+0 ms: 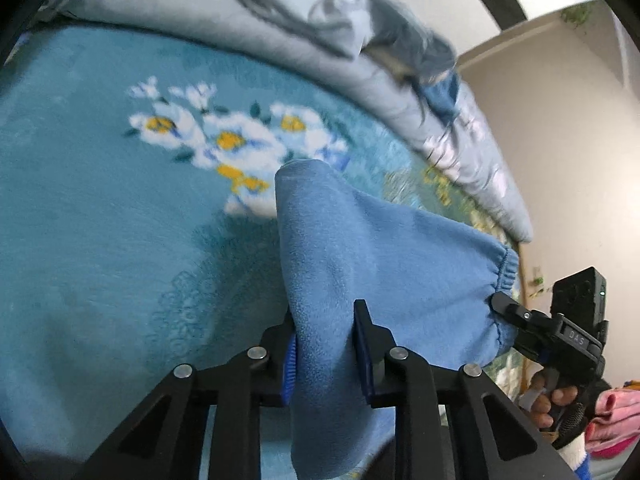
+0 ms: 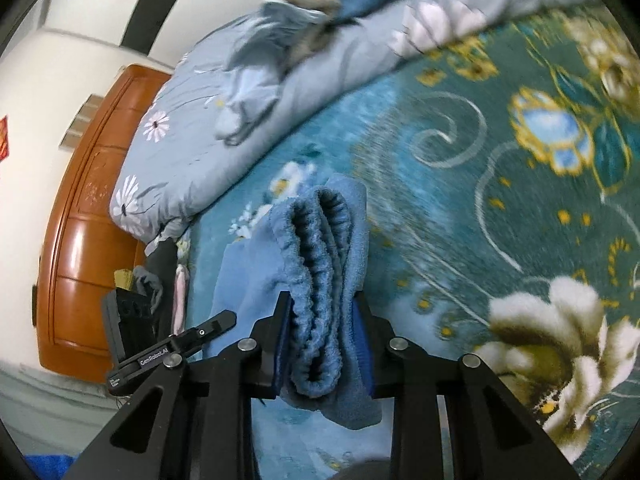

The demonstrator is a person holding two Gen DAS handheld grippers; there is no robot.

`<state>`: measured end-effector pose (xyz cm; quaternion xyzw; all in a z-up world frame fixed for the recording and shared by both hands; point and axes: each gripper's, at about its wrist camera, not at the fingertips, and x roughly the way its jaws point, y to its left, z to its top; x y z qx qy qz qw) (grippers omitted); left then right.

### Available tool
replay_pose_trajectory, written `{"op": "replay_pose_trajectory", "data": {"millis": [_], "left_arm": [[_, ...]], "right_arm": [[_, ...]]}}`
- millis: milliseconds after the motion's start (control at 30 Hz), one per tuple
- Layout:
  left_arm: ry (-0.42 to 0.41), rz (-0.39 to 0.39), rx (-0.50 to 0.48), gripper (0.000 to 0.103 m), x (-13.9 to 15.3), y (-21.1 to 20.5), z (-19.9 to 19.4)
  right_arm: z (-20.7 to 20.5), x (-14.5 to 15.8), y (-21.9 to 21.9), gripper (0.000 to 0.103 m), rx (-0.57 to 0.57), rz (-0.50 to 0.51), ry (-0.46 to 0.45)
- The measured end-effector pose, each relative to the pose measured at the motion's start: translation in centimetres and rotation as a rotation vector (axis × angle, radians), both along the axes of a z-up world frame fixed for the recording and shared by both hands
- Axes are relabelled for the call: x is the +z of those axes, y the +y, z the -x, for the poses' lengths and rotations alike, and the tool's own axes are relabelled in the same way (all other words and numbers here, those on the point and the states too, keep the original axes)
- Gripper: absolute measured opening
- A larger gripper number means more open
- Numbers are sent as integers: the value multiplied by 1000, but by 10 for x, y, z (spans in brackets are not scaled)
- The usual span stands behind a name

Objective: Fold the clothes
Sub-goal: 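Carry the folded pants with both grippers to the clothes stack by the headboard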

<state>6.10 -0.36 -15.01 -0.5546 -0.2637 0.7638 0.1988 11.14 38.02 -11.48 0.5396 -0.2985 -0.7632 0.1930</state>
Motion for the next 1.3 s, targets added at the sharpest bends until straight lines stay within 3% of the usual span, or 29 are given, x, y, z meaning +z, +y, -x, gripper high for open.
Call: {"op": "replay_pose_trajectory", "data": {"millis": [200,367,567,733,1033,1300], "left_arm": [[114,-12,98,26,51,-54,-4],[242,-21,250,26,100,-129,-18],[337,10,471,26,141,-236,-54],[404,42,652,26,168,-318,-86],[417,143,907,26,172,-426,-143],[375,176,1025,26,141,-469,-165]], "right_arm": [[24,54,-53,30,121,-26,95],[57,106,-132,30,276,-43,181],[93,168,-267,29,526,-56,278],[111,197,-399,29,741,-30,321],[107,196,-591,29,1056,-3,325],[106,153,-680,29,1210,-7,260]]}}
